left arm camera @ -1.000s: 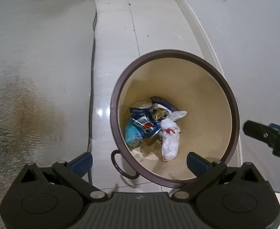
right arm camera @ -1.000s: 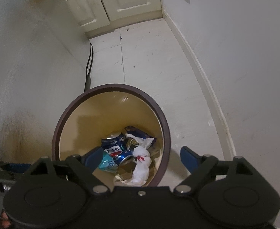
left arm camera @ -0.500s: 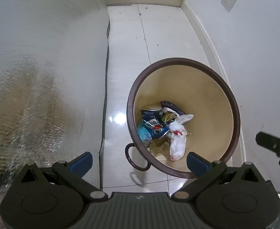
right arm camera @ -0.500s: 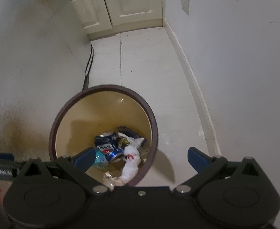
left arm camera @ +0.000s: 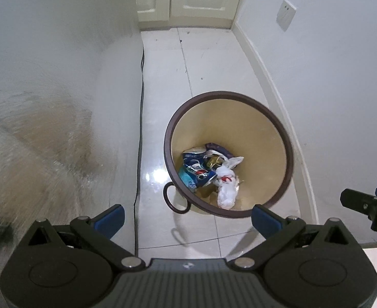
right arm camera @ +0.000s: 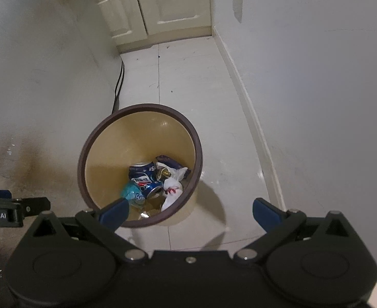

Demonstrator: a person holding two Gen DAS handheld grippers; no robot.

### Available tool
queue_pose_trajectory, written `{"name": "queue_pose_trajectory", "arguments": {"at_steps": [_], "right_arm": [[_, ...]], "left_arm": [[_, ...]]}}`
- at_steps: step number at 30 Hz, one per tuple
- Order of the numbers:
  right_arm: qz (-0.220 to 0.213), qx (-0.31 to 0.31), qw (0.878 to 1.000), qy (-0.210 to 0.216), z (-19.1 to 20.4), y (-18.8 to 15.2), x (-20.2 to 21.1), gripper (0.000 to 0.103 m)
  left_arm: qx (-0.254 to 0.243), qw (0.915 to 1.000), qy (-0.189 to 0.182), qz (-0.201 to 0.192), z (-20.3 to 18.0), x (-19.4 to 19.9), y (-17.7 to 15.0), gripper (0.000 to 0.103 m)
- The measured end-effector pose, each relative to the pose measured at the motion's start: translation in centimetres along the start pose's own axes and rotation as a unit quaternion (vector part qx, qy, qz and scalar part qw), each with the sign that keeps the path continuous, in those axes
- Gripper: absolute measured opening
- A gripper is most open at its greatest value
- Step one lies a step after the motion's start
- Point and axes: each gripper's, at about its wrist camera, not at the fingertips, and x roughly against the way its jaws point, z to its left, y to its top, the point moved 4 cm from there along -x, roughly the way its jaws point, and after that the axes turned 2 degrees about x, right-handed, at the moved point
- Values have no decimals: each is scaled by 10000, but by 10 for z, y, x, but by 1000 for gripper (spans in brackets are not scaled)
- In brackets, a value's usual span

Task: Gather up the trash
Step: 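Lift both open grippers up away from the bin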

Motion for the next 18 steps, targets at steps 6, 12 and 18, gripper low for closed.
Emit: {"name": "queue_pose_trajectory", "arguments": {"at_steps": [6,12,18], "right_arm": [[-199,70,9998,46,4,-5,42,103],[-519,208,9984,-16,7,-13,93,103],[-908,195,9956,-120,3,-19,144,103]], "left_arm": [[-9,9997,-20,-242,-7,40,-11,103],[-40,9976,-223,-661,-22,92,-17,103],[-203,9932,-330,-1101,-40,149,-23,103]]}}
